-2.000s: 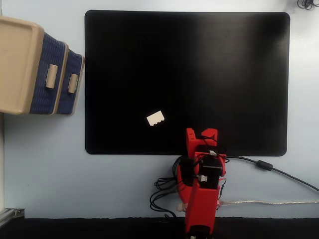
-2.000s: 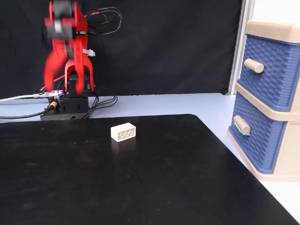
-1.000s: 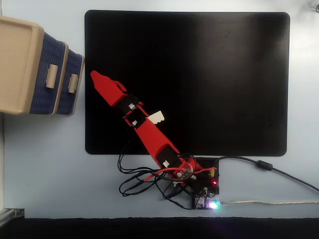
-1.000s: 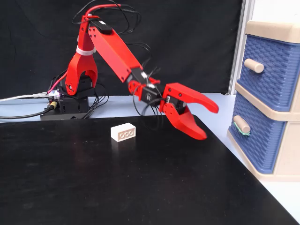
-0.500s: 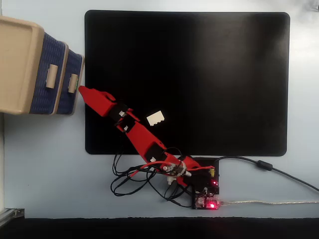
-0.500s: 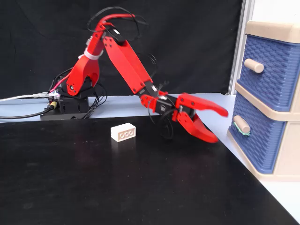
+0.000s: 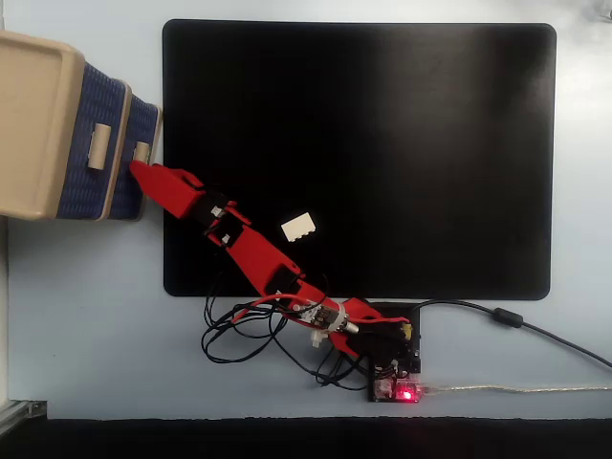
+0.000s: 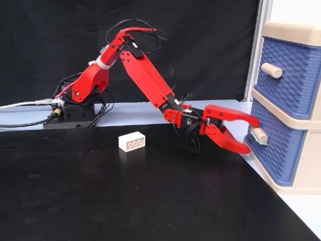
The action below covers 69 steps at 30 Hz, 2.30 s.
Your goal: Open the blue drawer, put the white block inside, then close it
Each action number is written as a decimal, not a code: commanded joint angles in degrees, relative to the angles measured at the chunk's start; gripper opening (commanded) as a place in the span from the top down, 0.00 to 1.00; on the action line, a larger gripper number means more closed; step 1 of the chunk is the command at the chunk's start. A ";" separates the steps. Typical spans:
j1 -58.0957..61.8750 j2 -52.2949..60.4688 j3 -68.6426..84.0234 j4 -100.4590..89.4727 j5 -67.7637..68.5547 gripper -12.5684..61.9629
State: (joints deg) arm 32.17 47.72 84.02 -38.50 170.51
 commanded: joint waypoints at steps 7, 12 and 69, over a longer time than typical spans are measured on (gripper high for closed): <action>0.62 0.26 -3.87 5.54 -2.55 0.72; 0.79 4.57 -3.96 18.37 -2.02 0.94; 29.36 41.57 14.33 110.83 -3.78 0.38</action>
State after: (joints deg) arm 61.17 87.54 98.17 74.97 166.11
